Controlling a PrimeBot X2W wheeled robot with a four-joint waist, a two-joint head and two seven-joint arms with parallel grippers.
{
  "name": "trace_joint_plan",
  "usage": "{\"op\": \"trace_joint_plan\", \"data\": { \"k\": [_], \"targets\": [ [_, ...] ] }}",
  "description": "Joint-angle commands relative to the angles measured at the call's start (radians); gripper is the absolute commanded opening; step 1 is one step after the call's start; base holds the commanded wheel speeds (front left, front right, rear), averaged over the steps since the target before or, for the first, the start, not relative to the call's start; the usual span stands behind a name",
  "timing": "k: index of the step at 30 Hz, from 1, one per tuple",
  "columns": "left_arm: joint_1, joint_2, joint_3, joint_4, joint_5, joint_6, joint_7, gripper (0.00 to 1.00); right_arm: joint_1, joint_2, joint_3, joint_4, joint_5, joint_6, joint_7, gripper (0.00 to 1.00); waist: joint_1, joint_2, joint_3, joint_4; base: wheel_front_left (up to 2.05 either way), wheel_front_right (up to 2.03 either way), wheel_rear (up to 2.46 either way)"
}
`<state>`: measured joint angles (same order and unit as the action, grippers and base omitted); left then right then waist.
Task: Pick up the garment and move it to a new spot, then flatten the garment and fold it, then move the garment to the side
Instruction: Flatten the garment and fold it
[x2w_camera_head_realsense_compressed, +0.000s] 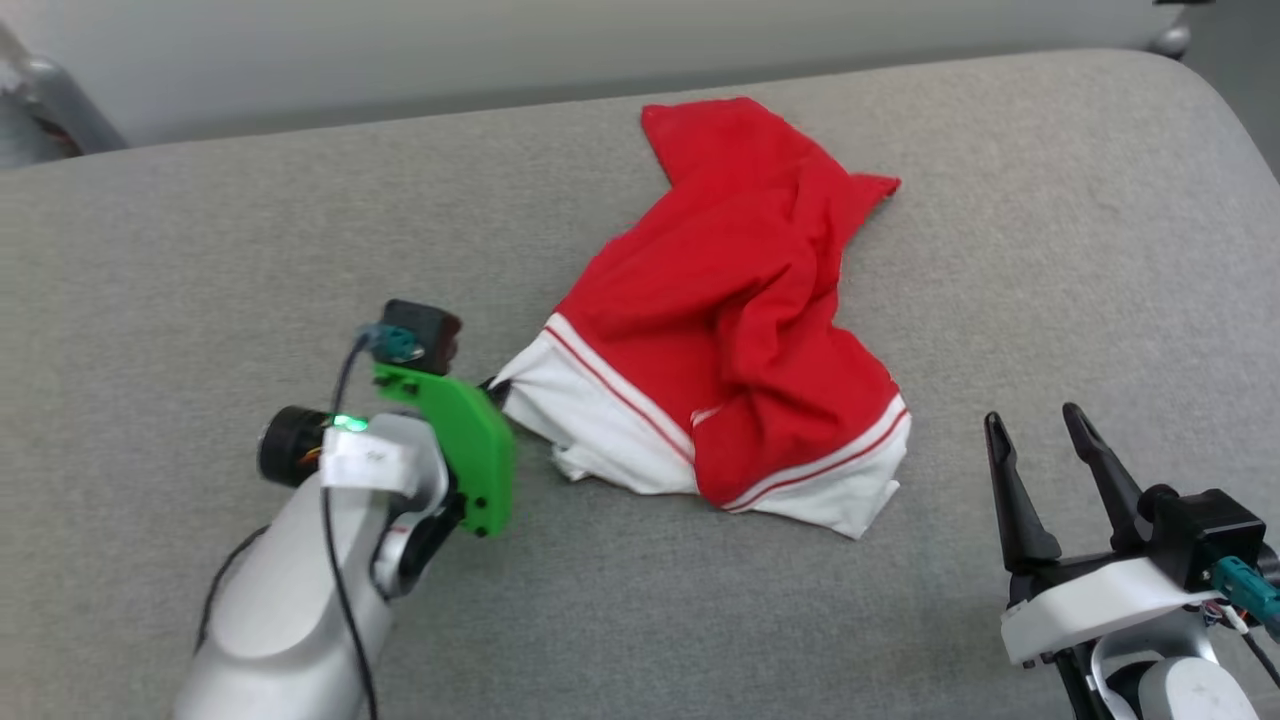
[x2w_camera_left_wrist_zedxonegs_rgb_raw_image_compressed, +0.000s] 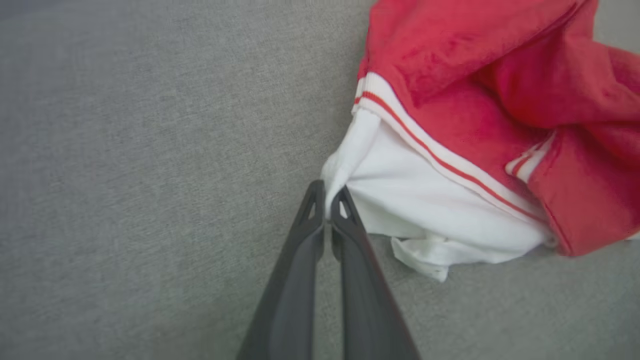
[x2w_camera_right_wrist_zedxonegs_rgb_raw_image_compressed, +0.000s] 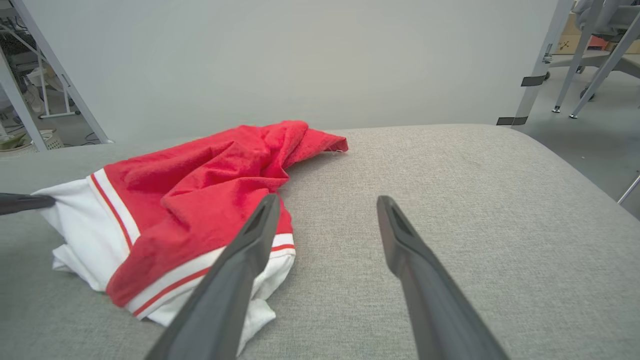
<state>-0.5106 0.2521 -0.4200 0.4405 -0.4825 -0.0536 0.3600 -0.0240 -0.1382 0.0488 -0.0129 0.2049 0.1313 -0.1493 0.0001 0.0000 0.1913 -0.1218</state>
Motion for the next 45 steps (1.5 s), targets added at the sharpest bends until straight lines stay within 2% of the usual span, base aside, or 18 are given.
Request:
{"op": "trace_joint_plan", "data": {
  "k": [1, 7, 12, 19, 24, 25, 26, 31, 35, 40, 43, 45],
  "targets": [
    [0.031, 0.026, 0.018, -0.046, -0.019, -0.003, 0.012, 0.0, 0.011, 0.002, 0.003, 0.006, -0.004, -0.001, 0.003, 1.0, -0.0001, 0.0, -0.053, 0.056, 0.0, 0.0, 0.0],
    [0.106, 0.145, 0.09, -0.245, -0.06, 0.021, 0.082, 0.0, 0.015, 0.012, 0.013, 0.024, -0.001, -0.001, 0.001, 1.0, -0.0001, 0.0, -0.059, 0.085, 0.0, 0.0, 0.0],
    [0.114, 0.214, 0.149, -0.303, -0.081, 0.043, 0.117, 0.0, -0.003, 0.016, 0.017, 0.023, -0.002, -0.001, 0.001, 1.0, -0.0001, 0.0, -0.027, 0.091, 0.0, 0.0, 0.0],
    [0.08, 0.269, 0.197, -0.225, -0.08, 0.054, 0.105, 0.0, -0.036, 0.015, 0.022, 0.03, -0.008, -0.001, 0.009, 1.0, -0.0001, 0.0, 0.029, 0.075, 0.0, 0.0, 0.0],
    [0.056, 0.276, 0.198, -0.107, -0.046, 0.061, 0.035, 0.0, -0.052, 0.013, 0.025, 0.039, -0.008, -0.001, 0.011, 1.0, -0.0001, 0.0, 0.052, 0.062, 0.0, 0.0, 0.0],
    [0.052, 0.271, 0.193, -0.08, -0.04, 0.059, 0.016, 0.26, -0.053, 0.012, 0.024, 0.041, -0.009, -0.001, 0.012, 1.0, -0.0001, 0.0, 0.054, 0.061, 0.0, 0.0, 0.0],
    [0.049, 0.265, 0.19, -0.06, -0.035, 0.058, -0.001, 1.0, -0.053, 0.012, 0.023, 0.041, -0.009, -0.001, 0.012, 1.0, -0.0001, 0.0, 0.055, 0.06, 0.0, 0.0, 0.0],
    [0.031, 0.231, 0.173, 0.027, 0.001, 0.057, -0.142, 1.0, -0.049, 0.011, 0.014, 0.047, -0.012, -0.001, 0.018, 1.0, -0.0001, 0.0, 0.043, 0.072, 0.0, 0.0, 0.0],
    [0.028, 0.195, 0.159, 0.048, 0.018, 0.039, -0.277, 1.0, -0.039, 0.006, 0.003, 0.046, -0.015, -0.001, 0.028, 1.0, -0.0001, 0.0, 0.013, 0.093, 0.0, 0.0, 0.0],
    [0.048, 0.152, 0.132, 0.012, 0.035, 0.004, -0.439, 1.0, -0.019, 0.001, -0.015, 0.042, -0.013, -0.001, 0.038, 1.0, -0.0001, 0.0, -0.036, 0.129, 0.0, 0.0, 0.0],
    [0.078, 0.123, 0.117, -0.037, 0.049, 0.003, -0.536, 1.0, 0.0, -0.002, -0.03, 0.037, -0.011, -0.001, 0.045, 1.0, -0.0001, 0.0, -0.07, 0.156, 0.0, 0.0, 0.0],
    [0.109, 0.097, 0.118, -0.076, 0.05, 0.02, -0.574, 1.0, 0.011, -0.005, -0.04, 0.032, -0.009, -0.001, 0.05, 1.0, -0.0001, 0.0, -0.086, 0.172, 0.0, 0.0, 0.0]
  ]
}}
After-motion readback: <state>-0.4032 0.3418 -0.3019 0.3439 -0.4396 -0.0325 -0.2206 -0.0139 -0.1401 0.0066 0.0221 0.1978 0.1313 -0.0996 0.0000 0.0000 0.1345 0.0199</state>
